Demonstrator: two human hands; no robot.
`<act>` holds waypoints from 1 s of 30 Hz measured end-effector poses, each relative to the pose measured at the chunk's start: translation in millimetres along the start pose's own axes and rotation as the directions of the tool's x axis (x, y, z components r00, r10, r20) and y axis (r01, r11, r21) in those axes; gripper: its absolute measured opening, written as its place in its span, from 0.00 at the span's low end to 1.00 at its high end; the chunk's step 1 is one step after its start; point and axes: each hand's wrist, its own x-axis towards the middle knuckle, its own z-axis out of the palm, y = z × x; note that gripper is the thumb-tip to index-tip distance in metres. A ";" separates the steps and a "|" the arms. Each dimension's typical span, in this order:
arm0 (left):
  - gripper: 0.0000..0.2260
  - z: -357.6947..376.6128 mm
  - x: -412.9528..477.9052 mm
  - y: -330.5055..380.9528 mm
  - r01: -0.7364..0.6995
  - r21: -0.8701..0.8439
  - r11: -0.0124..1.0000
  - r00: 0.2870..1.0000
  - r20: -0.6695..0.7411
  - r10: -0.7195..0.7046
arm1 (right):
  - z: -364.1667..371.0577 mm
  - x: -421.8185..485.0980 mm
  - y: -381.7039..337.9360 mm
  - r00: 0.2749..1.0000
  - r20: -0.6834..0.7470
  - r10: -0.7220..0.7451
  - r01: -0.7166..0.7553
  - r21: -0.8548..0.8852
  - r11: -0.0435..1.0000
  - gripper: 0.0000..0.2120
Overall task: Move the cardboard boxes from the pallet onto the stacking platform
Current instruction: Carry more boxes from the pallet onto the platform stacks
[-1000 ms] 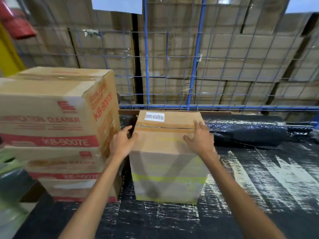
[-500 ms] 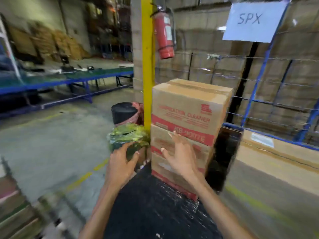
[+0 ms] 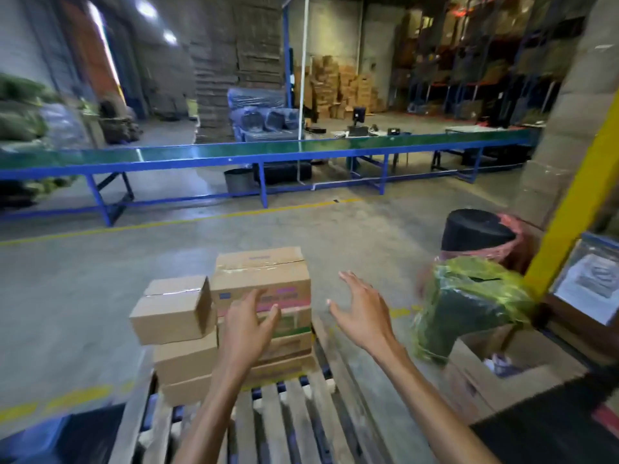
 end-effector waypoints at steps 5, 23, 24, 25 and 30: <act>0.18 -76.6 40.0 -110.6 0.106 0.034 0.994 0.992 -0.065 -0.104 | 104.7 48.3 -101.1 0.992 0.120 -0.047 0.037 0.083 0.996 0.31; 0.24 -115.5 294.8 -496.5 0.523 0.080 0.849 0.850 -0.123 -0.512 | 505.1 312.4 -259.4 0.881 0.457 -0.122 0.014 0.232 0.973 0.31; 0.26 -112.1 316.4 -521.4 0.547 0.089 0.832 0.836 -0.112 -0.537 | 533.3 331.4 -263.0 0.868 0.481 -0.121 0.009 0.227 0.974 0.31; 0.26 -107.4 341.7 -548.8 0.574 0.105 0.812 0.819 -0.100 -0.565 | 564.8 353.3 -267.2 0.858 0.502 -0.109 -0.002 0.216 0.976 0.31; 0.23 -70.7 444.5 -684.5 0.663 0.181 0.727 0.740 -0.004 -0.673 | 713.5 425.4 -265.5 0.826 0.564 0.005 -0.170 0.240 0.956 0.33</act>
